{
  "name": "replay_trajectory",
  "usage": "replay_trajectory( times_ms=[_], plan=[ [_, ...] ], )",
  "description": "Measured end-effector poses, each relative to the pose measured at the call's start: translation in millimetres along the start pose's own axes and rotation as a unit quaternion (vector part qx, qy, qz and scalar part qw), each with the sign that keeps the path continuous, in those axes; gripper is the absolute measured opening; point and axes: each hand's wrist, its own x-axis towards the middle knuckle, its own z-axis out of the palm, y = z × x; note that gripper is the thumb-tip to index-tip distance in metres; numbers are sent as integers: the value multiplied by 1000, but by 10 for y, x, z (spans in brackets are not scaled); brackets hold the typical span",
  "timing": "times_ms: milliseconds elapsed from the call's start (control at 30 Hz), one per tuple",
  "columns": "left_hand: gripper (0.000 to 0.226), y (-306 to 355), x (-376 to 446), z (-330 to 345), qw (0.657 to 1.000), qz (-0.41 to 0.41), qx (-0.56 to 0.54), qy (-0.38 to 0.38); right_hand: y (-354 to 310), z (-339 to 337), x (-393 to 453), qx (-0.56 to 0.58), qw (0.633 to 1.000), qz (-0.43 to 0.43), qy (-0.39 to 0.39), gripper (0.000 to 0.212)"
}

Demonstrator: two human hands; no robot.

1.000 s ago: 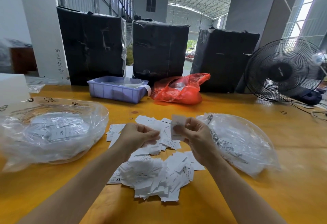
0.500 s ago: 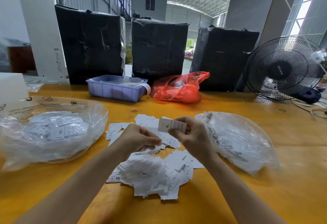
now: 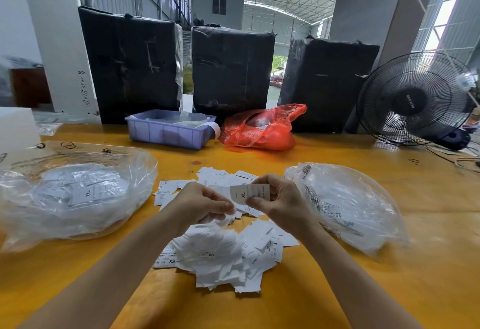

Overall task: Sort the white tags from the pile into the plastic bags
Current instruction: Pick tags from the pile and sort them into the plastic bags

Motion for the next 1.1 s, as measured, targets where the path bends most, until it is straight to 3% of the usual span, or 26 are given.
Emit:
replay_trajectory(
  times_ms=[333, 733, 1100],
  plan=[
    [15, 30, -23, 13, 1000, -12, -20, -8, -2, -56, 10, 91, 994, 53, -23, 27],
    [14, 24, -60, -6, 997, 3, 49, -60, 9, -17, 7, 50, 997, 55, -28, 26],
    [12, 32, -47, -17, 997, 7, 64, -51, 5, -8, 4, 26, 999, 37, -14, 26]
  ],
)
